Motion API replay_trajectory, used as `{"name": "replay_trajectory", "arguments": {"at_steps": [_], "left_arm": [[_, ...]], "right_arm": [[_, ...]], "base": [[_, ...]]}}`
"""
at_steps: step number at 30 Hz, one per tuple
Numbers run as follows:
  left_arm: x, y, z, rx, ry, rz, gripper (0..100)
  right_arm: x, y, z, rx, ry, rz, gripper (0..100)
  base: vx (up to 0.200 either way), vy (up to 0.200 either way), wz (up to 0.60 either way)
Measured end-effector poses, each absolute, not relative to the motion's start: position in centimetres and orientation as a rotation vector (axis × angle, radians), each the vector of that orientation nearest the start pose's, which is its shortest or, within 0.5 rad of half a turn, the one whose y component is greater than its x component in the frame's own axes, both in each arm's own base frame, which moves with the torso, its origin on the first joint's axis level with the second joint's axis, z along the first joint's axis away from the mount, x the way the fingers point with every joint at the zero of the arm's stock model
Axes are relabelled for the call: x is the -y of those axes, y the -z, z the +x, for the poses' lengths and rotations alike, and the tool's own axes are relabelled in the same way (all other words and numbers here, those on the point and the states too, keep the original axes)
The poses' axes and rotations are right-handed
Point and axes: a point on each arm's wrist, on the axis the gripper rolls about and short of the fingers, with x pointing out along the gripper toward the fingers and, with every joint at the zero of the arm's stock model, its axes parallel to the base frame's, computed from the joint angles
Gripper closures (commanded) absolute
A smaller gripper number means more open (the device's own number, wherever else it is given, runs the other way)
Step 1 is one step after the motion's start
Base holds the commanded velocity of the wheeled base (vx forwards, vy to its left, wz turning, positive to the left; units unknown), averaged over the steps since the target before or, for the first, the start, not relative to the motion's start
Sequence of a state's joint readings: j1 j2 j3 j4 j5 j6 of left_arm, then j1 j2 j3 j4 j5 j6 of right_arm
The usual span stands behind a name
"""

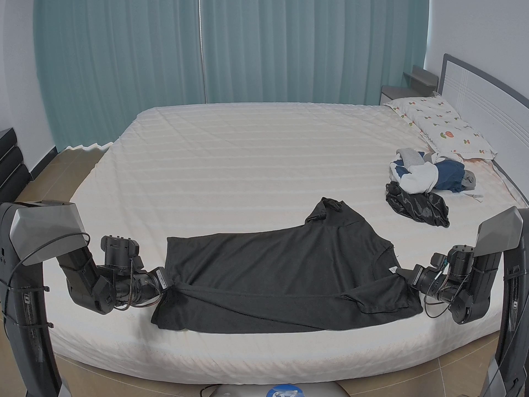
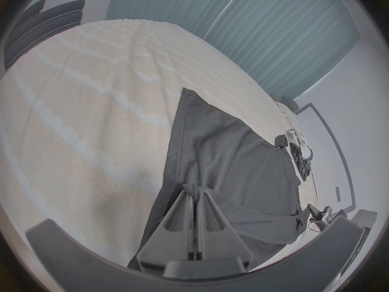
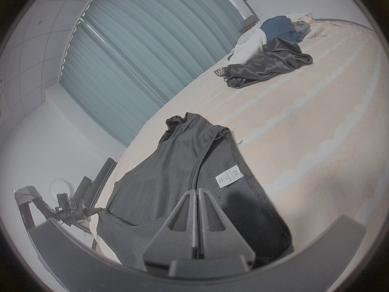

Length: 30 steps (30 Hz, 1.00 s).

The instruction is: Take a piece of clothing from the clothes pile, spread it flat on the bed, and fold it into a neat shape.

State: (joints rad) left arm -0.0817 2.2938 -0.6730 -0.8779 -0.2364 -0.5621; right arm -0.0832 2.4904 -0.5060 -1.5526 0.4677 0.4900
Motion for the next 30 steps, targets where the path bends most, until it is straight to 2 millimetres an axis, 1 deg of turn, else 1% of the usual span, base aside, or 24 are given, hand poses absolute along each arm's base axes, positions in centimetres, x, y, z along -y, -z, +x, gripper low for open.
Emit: {"name": "replay_trajectory", "arguments": {"at_steps": [9,16,30], "left_arm": [[3.3,2.3,33.8,-0.813,0.083,-0.591,100],[3.2,2.1,33.8,-0.809,0.082,-0.592,100],[3.2,2.7,33.8,-0.824,0.073,-0.588,100]], "right_arm": [[2.2,4.5,33.5,-0.468,-0.252,0.619,100],[2.2,4.5,34.1,-0.451,-0.251,0.619,100],[1.9,6.4,35.0,-0.465,-0.251,0.61,100]], "base": [[0.0,0.0,0.0],[0.0,0.0,0.0],[0.0,0.0,0.0]]}}
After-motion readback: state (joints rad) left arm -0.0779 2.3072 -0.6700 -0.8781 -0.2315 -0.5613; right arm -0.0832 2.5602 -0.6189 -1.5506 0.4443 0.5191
